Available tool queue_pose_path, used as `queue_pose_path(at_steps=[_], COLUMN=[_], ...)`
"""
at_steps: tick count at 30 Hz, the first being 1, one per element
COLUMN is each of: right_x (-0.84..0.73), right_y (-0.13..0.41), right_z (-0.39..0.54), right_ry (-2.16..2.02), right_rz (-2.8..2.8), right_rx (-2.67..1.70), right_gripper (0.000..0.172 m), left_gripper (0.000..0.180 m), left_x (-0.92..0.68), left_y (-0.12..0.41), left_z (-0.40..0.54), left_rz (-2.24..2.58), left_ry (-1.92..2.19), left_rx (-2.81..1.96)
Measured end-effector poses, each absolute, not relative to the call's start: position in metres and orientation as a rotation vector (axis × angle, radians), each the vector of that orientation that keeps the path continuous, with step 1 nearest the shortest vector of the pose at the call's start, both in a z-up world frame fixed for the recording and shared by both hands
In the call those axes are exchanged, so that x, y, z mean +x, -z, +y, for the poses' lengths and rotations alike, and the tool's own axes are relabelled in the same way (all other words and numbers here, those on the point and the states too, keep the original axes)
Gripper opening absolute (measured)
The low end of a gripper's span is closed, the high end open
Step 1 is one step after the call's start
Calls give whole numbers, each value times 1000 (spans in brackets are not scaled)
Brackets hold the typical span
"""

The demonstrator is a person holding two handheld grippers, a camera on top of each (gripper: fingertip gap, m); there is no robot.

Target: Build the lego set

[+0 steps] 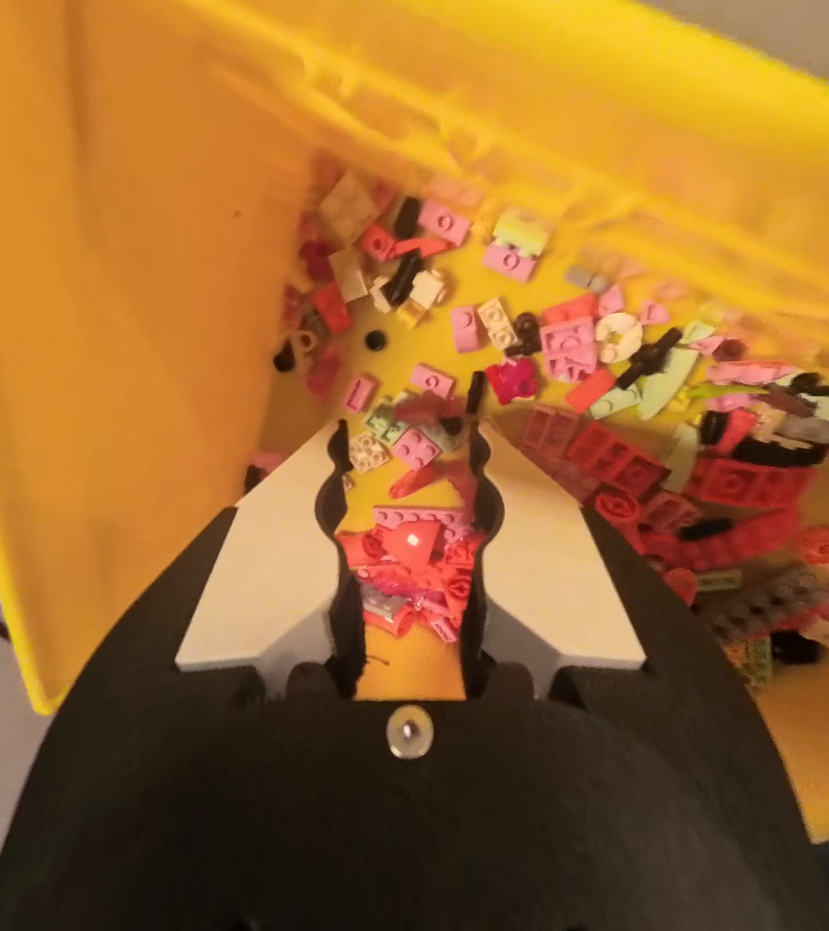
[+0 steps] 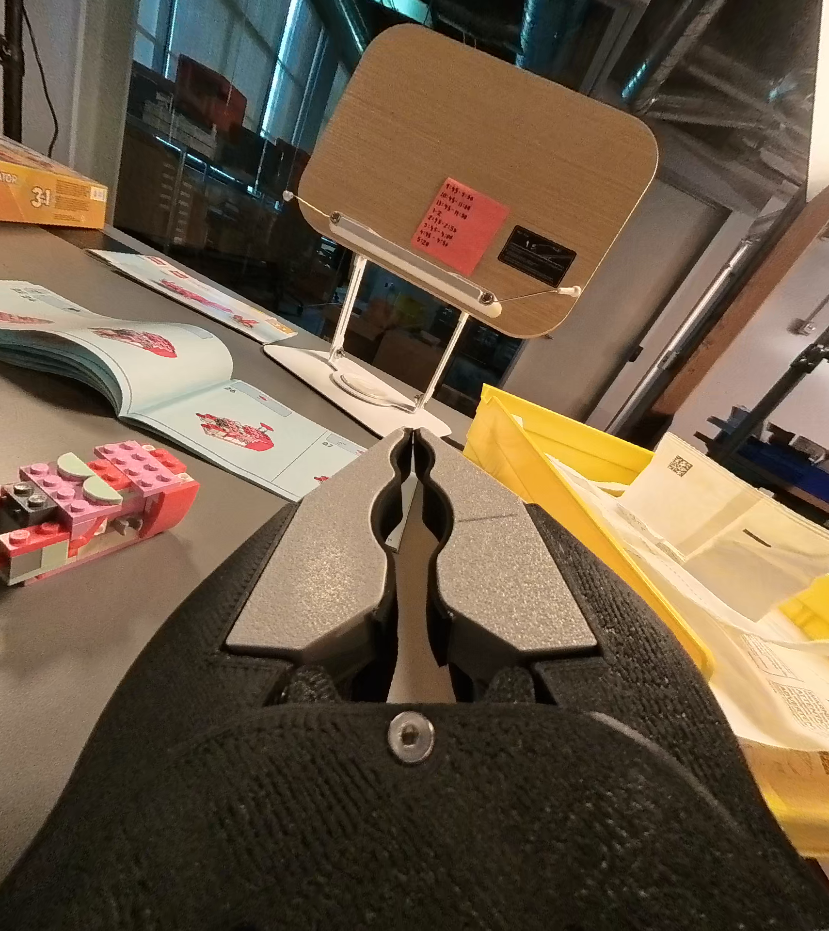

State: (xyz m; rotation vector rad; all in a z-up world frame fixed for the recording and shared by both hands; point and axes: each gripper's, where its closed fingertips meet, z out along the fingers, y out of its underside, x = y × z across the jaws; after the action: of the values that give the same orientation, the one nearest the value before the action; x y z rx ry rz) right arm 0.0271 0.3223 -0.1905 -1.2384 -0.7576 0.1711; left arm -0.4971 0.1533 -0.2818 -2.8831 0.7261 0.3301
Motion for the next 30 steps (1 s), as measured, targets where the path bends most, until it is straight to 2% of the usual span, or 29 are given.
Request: queue_pose_path(at_steps=[5,13,15,22,26,28,30], right_x=[27,26,26,27,26,26,26], right_y=[191,191,191,191,191,192,192], right_z=[322,322,322,322,322,322,322], right_ry=[-171,-159,-157,-152,-151,-150,-149], right_rz=[-759,-764,-764,-763,-765,-767,-768], right_rx=[-1238,-1237,-1236,-1237,-1238,-1238,-1238], right_gripper=[0,0,0,0,0,0,0], left_gripper=[57,61,55,18,14,24,25], left_x=[-449,-400,-394,-403,-419,-423,-415], left_y=[277,280,283,286,288,285,279], left_z=[133,119,124,126,111,114,123], left_rz=[856,1001,1004,1026,1016,998,938], left_ry=[68,256,260,213,179,138,201], left_rx=[-2813,-2696,-2673,-2719,-2831,-2802,-2730])
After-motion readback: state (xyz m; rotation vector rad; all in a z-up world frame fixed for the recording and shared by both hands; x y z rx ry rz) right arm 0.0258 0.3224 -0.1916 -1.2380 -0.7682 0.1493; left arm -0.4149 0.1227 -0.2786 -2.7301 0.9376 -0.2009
